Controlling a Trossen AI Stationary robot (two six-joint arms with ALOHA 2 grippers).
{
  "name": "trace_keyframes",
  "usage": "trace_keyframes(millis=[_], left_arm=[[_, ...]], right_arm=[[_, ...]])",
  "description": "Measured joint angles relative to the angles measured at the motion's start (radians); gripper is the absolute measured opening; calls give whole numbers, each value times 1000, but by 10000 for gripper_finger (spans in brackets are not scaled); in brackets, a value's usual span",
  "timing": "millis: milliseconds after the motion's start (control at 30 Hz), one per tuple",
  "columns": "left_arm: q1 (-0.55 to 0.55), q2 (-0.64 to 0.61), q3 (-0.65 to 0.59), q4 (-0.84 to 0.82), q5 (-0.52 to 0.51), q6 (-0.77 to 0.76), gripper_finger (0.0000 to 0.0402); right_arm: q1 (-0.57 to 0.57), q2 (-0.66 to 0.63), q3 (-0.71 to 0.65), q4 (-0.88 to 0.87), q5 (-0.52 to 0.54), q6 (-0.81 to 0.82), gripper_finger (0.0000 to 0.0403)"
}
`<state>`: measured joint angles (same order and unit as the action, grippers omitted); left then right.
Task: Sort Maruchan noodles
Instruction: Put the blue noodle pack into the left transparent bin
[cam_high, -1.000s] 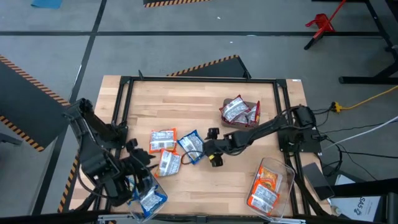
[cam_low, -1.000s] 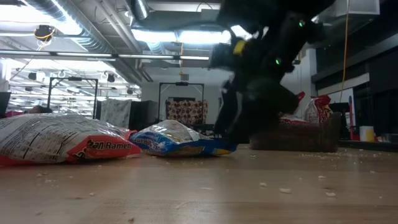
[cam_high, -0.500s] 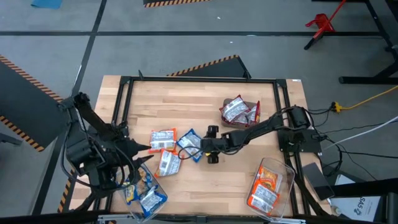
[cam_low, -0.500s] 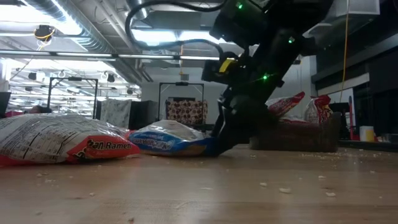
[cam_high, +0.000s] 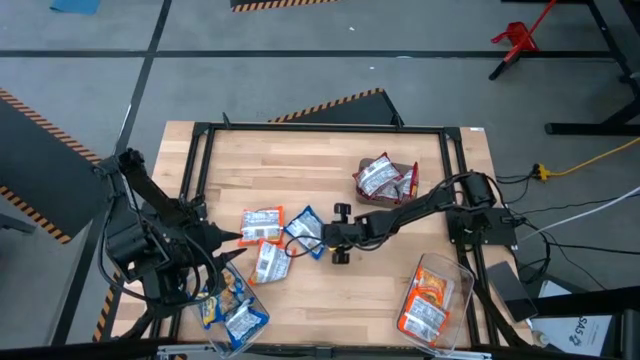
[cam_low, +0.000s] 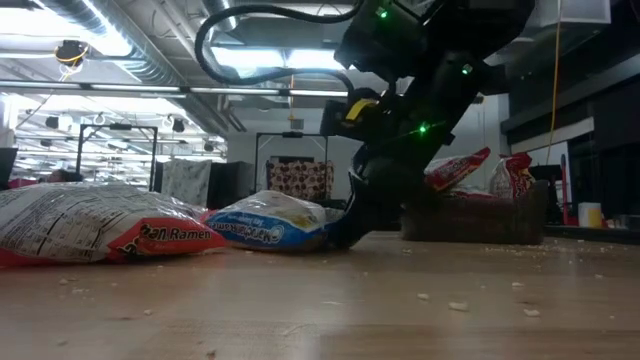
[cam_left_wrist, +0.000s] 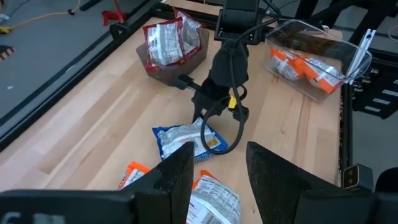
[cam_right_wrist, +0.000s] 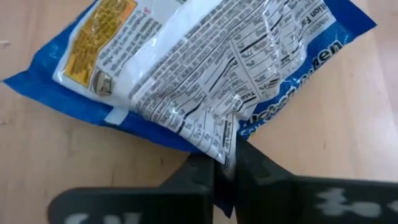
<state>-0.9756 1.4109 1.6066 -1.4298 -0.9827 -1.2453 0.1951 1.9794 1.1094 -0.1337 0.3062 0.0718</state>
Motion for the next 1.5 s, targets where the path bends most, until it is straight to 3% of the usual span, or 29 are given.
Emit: trace_keyframes(millis=[200, 500, 733, 900, 1067, 1367, 1500], left_arm=[[0, 0, 0, -2, -2, 0, 141], [0, 0, -1, -19, -29, 0, 141], [0, 0, -1, -49, -62, -1, 141], [0, 0, -1, -57, -99, -1, 141], [10, 0, -1, -60, -101, -2, 141], [29, 0, -1, -67, -89, -1, 141], [29, 0, -1, -67, -84, -1, 141]], right_arm=[[0, -4, 77, -64, 28, 0, 6], [24, -17, 301, -107, 60, -77, 3], [71, -17, 421, -14, 40, -127, 1], [100, 9, 454, 204, -29, -129, 1], [122, 119, 557, 315, -113, -129, 1], [148, 381, 978, 181, -297, -160, 0], [147, 448, 1096, 146, -399, -149, 0]])
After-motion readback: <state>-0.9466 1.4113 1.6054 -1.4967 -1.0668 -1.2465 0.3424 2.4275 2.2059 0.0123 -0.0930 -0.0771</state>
